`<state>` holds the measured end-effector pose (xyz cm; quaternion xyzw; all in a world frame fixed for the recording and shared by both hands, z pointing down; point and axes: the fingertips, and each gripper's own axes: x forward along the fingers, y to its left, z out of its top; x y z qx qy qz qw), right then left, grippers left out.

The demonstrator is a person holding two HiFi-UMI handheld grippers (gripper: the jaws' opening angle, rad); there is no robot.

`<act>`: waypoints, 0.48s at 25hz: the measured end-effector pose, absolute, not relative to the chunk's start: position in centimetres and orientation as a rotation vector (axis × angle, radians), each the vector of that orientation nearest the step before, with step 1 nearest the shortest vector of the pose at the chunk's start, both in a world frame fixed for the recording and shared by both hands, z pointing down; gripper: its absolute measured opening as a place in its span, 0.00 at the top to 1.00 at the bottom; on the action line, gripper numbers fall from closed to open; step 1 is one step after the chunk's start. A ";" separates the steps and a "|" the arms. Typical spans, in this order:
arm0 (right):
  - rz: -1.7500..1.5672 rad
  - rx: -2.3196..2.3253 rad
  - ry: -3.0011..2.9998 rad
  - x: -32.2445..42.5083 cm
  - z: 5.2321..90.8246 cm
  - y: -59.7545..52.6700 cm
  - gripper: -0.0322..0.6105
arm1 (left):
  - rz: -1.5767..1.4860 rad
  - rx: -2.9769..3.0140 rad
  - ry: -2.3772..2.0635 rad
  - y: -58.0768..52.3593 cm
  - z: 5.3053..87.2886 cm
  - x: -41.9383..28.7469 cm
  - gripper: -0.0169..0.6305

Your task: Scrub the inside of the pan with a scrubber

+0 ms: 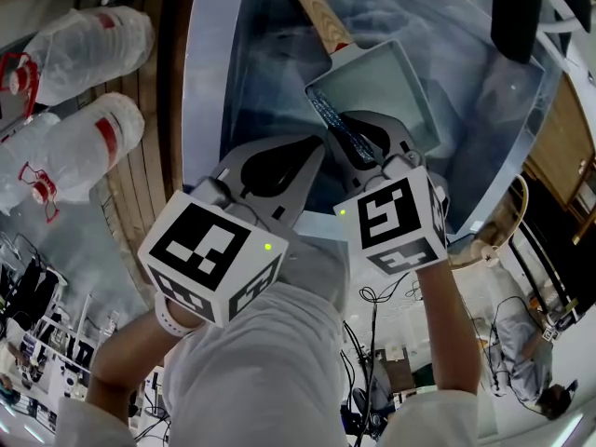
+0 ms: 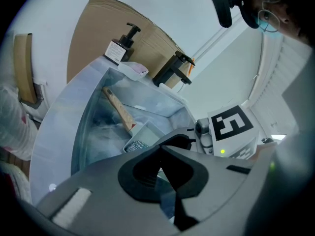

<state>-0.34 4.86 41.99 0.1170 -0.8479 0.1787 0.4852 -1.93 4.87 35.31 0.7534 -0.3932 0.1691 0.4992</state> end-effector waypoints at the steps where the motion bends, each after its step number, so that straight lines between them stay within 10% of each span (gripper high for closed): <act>1: 0.443 0.280 -2.069 -0.4 42.0 5.1 0.86 | 0.413 1.822 -0.952 5.0 35.3 -2.0 0.97; 12: 0.502 0.238 -2.026 1.0 41.8 7.4 0.87 | 0.417 1.827 -0.947 5.7 35.2 -2.0 0.97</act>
